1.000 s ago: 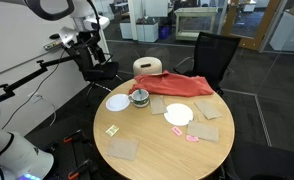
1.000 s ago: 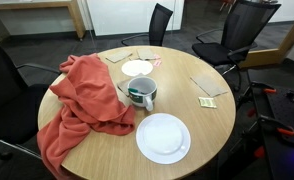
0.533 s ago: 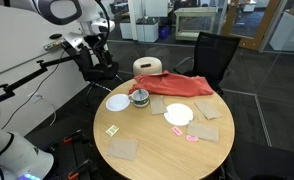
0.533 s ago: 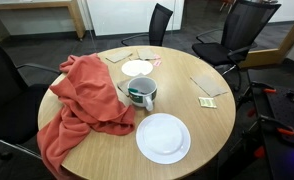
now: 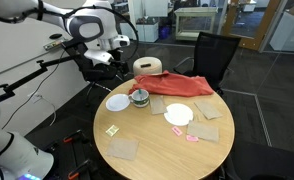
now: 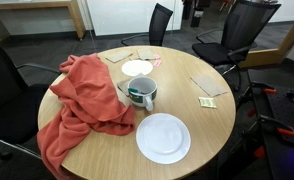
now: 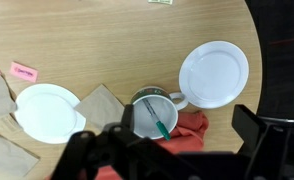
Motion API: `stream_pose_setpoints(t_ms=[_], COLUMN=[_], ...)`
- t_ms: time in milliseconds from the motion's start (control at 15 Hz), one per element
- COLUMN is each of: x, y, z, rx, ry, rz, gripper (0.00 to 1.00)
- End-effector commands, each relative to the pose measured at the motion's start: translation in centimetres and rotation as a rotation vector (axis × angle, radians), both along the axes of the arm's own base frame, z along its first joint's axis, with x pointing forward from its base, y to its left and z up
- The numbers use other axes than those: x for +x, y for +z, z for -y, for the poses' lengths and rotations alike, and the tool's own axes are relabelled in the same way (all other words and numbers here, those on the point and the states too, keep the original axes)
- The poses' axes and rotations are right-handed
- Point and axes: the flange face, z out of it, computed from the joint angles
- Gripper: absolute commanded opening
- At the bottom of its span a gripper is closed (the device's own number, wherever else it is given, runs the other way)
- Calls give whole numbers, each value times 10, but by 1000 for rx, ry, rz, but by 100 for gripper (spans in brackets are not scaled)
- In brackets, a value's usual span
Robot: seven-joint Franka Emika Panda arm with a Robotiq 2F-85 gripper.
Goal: Pick the pen from the cup and put it on the table, then pick it and put it back in the cup
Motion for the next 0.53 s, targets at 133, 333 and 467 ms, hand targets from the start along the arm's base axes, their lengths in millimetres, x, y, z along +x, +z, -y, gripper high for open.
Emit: stream_pose_setpoints(t_ms=[133,333,467], x=[33,27,30], y=[-35,-42,-44], z=[0,0,0], rx=[15,1,1], ry=[237,234,249], rz=[28,4,3], gripper=[100,100,100])
